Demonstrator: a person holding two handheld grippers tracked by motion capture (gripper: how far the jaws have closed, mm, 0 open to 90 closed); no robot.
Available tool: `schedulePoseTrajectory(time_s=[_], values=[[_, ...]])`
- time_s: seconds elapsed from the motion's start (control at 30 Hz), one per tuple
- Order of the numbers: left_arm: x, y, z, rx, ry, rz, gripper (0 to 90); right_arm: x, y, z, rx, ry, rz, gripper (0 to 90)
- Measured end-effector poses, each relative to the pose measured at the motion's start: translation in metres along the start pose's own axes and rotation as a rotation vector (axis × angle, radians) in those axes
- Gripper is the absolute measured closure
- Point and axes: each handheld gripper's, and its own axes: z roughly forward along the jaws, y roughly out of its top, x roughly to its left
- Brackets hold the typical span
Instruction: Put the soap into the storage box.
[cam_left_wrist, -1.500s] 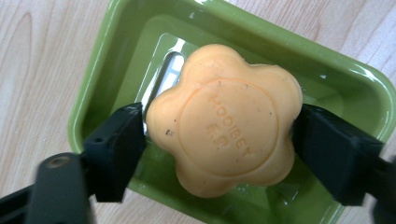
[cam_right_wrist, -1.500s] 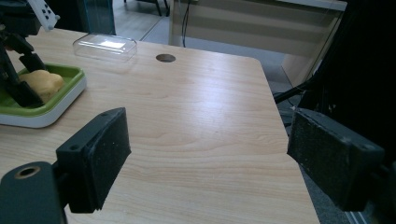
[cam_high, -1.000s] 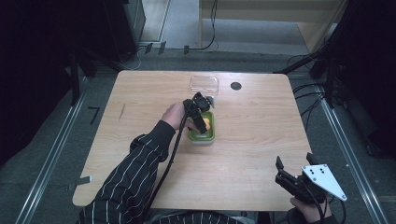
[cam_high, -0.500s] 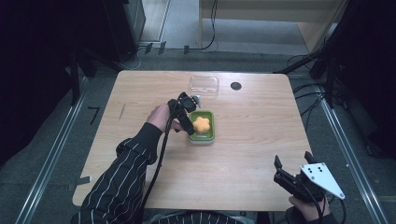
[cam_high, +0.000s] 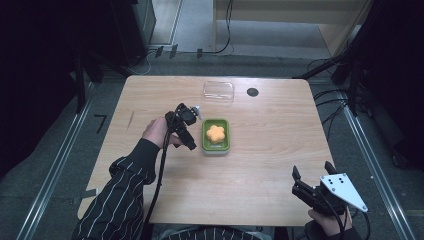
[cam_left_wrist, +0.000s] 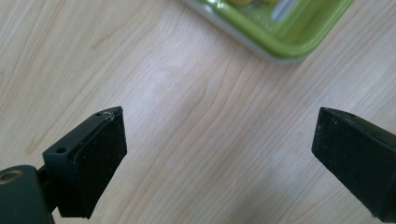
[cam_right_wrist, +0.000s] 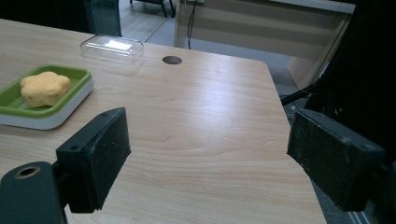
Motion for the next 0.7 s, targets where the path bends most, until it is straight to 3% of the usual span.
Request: schedulePoseTrajectory(time_s=[0.4, 0.7], values=[[-0.004, -0.041, 0.0, 0.042, -0.001, -0.03, 3.4, 0.001, 0.0, 0.001, -0.002, 0.002, -0.003, 13.7], [-0.017, -0.066, 0.002, 0.077, 0.005, -0.032, 3.4, 0.001, 0.001, 0.001, -0.001, 0.006, 0.0, 13.7]])
